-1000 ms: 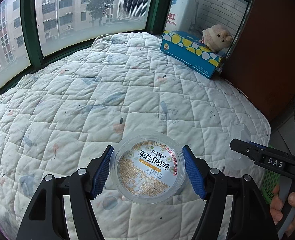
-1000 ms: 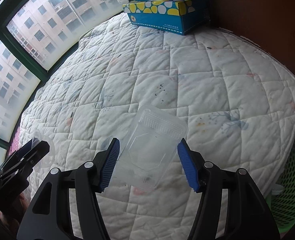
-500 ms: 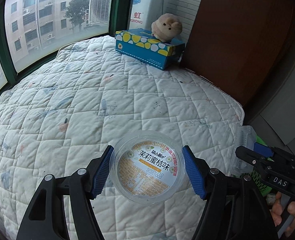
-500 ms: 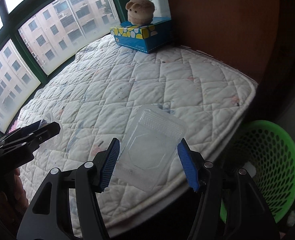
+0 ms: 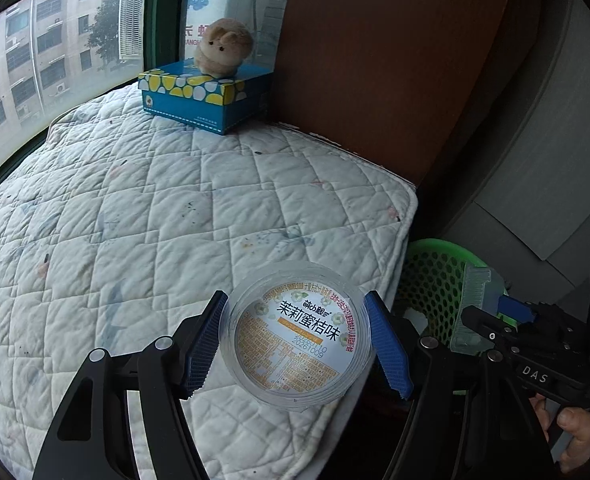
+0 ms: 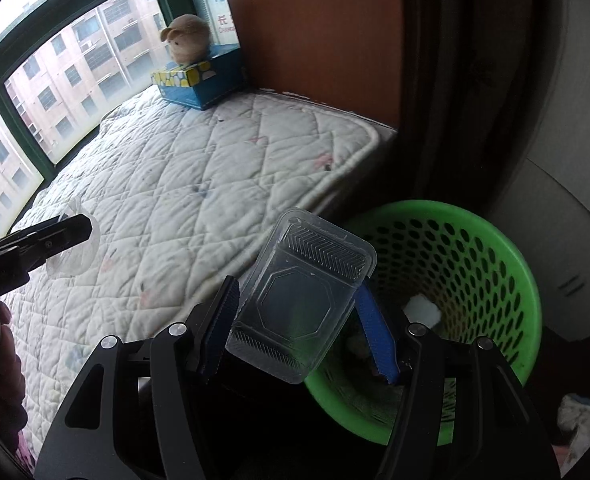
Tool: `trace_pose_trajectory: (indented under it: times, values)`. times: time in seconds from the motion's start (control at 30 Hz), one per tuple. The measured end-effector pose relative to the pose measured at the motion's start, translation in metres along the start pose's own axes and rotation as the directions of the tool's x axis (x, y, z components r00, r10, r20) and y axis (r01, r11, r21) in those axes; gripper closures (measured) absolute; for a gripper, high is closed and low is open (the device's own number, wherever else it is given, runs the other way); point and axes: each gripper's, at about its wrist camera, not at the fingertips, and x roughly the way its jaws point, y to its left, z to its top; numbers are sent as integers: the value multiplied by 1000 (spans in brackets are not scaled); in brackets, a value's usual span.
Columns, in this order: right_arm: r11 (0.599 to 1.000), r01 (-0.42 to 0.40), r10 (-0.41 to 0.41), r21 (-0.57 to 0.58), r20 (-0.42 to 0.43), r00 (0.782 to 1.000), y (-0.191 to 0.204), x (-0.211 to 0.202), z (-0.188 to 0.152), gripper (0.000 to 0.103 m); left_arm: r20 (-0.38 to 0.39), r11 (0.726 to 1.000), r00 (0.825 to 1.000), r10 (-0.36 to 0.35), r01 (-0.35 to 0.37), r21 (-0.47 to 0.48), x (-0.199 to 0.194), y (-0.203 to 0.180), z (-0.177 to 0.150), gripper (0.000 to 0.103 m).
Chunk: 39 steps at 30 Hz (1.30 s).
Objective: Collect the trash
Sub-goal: 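Carry pudding cup and clear box to the basket and open both tools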
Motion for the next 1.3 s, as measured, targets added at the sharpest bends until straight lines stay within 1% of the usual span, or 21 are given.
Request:
trace_pose_trajectory:
  times: [0.27, 0.5, 0.6, 0.87, 1.0, 1.17, 1.3]
  values:
    - [995, 57, -56, 79, -15, 998, -58, -6, -18, 42, -28, 997, 998, -53, 55, 50, 19, -51, 2, 36]
    - [987, 80, -79, 137, -18, 997, -93, -13, -28, 40, -54, 992, 995, -85, 90, 89, 35, -88, 0, 36]
    - [985, 82, -81, 151, -12, 997, -103, -15, -30, 33, -64, 990, 993, -96, 102, 101, 41, -101, -1, 36]
    - [979, 78, -82, 187, 15, 997, -120, -32, -38, 32, -88, 982, 988, -123, 135, 134, 55, -132, -4, 36]
    - [976, 73, -83, 207, 38, 996, -127, -44, -43, 30, -105, 979, 986, -133, 147, 140, 62, -143, -6, 36]
    - [973, 71, -88, 219, 69, 994, -132, -58, -45, 29, -120, 975, 982, -143, 161, 153, 67, -156, -9, 36]
    - [972, 67, -88, 225, 82, 993, -134, -64, -47, 28, -133, 970, 977, -165, 186, 158, 71, -168, -11, 36]
